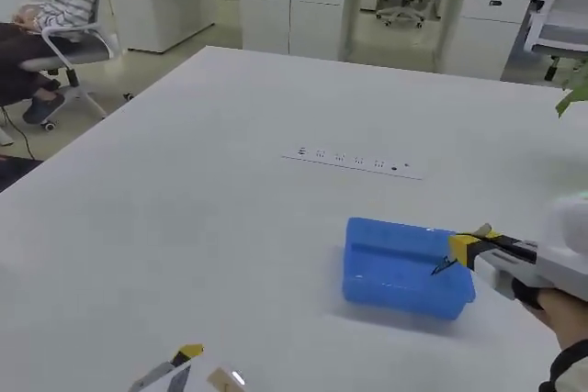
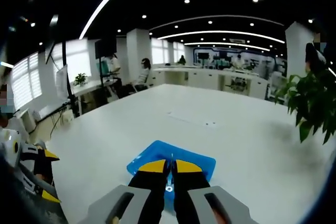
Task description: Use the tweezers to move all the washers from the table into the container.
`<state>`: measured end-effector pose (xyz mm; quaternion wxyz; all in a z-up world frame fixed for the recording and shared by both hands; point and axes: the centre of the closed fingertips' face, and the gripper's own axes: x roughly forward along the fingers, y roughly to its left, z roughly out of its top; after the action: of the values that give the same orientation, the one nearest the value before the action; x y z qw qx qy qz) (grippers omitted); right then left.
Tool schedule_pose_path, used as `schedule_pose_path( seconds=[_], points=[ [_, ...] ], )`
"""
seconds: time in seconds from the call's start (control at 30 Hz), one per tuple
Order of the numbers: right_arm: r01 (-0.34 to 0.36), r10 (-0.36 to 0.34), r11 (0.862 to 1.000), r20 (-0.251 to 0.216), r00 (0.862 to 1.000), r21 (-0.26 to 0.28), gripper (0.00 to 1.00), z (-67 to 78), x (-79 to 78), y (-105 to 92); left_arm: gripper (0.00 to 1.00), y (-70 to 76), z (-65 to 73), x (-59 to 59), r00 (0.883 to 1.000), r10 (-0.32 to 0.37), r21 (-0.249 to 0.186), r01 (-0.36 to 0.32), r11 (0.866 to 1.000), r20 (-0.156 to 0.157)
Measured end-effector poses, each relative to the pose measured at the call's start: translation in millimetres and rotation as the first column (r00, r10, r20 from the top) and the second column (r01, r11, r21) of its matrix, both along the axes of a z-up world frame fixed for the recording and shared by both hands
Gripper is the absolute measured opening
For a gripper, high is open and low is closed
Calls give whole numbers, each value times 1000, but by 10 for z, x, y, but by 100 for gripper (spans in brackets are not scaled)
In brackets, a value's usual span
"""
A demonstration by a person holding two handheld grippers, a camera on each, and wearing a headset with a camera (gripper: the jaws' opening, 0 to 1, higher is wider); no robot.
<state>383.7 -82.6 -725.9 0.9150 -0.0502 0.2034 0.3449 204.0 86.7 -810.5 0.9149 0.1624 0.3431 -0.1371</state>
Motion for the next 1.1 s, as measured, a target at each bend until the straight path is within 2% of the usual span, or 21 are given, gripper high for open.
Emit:
schedule_pose_path(
  seconds=[0.1, 0.17, 0.23, 0.27, 0.4, 0.47, 0.5, 0.53, 0.6, 0.67, 0.7, 0.73, 0.77, 0.8, 0.83, 0.9, 0.97, 1.0, 1.03, 1.07, 1.1],
  points=[
    [-35, 36, 999, 10, 999, -17, 1, 30, -131, 22, 66, -29, 50, 7, 1000, -26, -9, 26, 1000, -8],
    [-50, 50, 999, 5, 999, -19, 1, 28, -251, 36, 58, -54, 155, 56, 999, -53, -15, 54, 998, 9],
    [-70, 70, 997, 3, 998, -36, 1, -11, -338, 29, 49, -129, 275, 109, 994, -105, -41, 106, 994, 16],
    [-83, 83, 996, -1, 997, -41, 1, -23, -407, 38, 45, -178, 365, 148, 990, -136, -53, 138, 989, 32],
    [-140, 140, 988, -2, 990, -65, 1, -45, -618, 68, 29, -389, 647, 238, 966, -243, -93, 251, 963, 88],
    [-178, 177, 982, -14, 984, -67, 1, -57, -732, 87, 22, -503, 778, 257, 947, -304, -108, 314, 943, 102],
    [-193, 192, 979, -18, 981, -65, 1, -56, -784, 94, 20, -570, 864, 276, 933, -338, -110, 352, 930, 122],
    [-208, 207, 976, -23, 978, -64, 1, -58, -836, 101, 19, -620, 923, 286, 924, -359, -118, 374, 920, 134],
    [-240, 238, 969, -38, 971, -60, 1, -64, -938, 123, 15, -717, 1023, 289, 908, -394, -136, 412, 901, 140],
    [-294, 290, 954, -59, 955, -64, 1, -94, -1068, 165, 12, -864, 1156, 307, 884, -436, -184, 464, 867, 170],
    [-303, 299, 951, -65, 952, -67, 1, -102, -1104, 176, 12, -953, 1240, 321, 872, -448, -229, 485, 844, 197],
    [-306, 302, 950, -66, 951, -66, 1, -100, -1136, 190, 12, -998, 1283, 330, 868, -451, -254, 493, 832, 207],
    [-323, 319, 945, -63, 946, -60, 1, -91, -1190, 221, 12, -1069, 1319, 314, 858, -472, -297, 512, 806, 200],
    [-341, 337, 938, -67, 939, -62, 1, -89, -1238, 243, 11, -1116, 1345, 299, 848, -491, -320, 529, 786, 197],
    [-373, 367, 926, -77, 927, -67, 1, -93, -1305, 273, 10, -1172, 1392, 298, 838, -506, -347, 545, 763, 203],
    [-410, 405, 910, -83, 911, -65, 1, -77, -1386, 314, 9, -1243, 1439, 285, 813, -542, -371, 581, 724, 214],
    [-434, 428, 899, -85, 900, -67, 1, -52, -1454, 339, 7, -1321, 1509, 273, 788, -572, -419, 610, 673, 229],
    [-444, 439, 893, -80, 895, -70, 1, -34, -1488, 347, 5, -1353, 1523, 259, 773, -593, -438, 623, 648, 222],
    [-448, 443, 891, -74, 893, -72, 1, -21, -1502, 351, 5, -1366, 1514, 257, 765, -607, -436, 631, 641, 215],
    [-452, 448, 889, -69, 891, -73, 1, -8, -1516, 352, 5, -1382, 1508, 258, 751, -627, -428, 646, 632, 209],
    [-458, 454, 886, -71, 888, -72, 1, 4, -1535, 354, 5, -1399, 1510, 259, 742, -636, -424, 656, 625, 212]
  ],
)
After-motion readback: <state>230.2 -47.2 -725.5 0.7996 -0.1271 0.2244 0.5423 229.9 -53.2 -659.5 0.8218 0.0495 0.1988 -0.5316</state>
